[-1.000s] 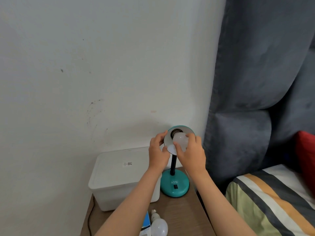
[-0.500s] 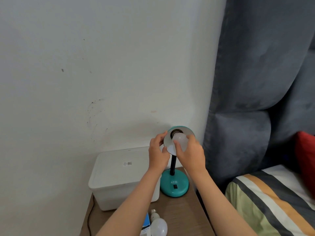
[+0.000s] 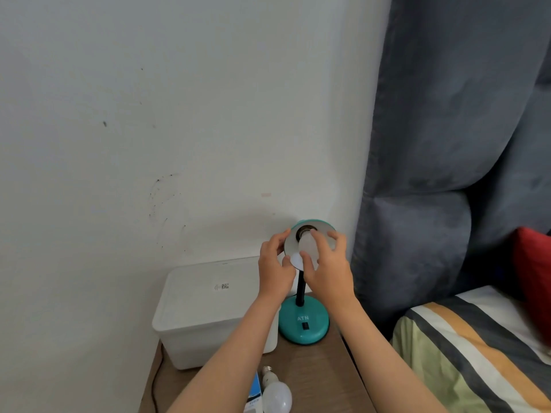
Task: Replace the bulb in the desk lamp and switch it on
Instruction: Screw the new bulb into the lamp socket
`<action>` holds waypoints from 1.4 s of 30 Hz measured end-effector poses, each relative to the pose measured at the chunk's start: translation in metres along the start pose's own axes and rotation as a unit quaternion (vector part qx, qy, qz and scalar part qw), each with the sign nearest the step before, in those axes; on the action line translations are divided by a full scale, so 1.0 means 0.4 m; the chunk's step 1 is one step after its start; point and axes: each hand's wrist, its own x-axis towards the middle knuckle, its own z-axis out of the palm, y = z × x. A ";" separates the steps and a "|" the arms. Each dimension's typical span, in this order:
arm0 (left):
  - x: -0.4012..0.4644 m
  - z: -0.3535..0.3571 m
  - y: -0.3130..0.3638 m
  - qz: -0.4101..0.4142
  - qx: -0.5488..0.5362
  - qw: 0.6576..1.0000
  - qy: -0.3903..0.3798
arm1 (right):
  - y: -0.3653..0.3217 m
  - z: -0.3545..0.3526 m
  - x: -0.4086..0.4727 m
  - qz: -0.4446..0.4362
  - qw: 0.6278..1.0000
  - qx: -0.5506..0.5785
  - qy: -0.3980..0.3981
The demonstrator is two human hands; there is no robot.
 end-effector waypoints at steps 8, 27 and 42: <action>0.002 -0.001 -0.012 0.006 0.009 1.000 0.000 | 0.006 -0.003 0.007 0.070 0.997 0.010 0.008; 0.003 0.000 -0.008 0.004 0.006 1.000 0.002 | 0.003 -0.023 0.019 0.035 0.993 -0.086 -0.078; 0.004 0.005 -0.003 0.003 0.009 1.000 -0.003 | 0.003 -0.023 0.029 0.026 0.990 -0.103 -0.095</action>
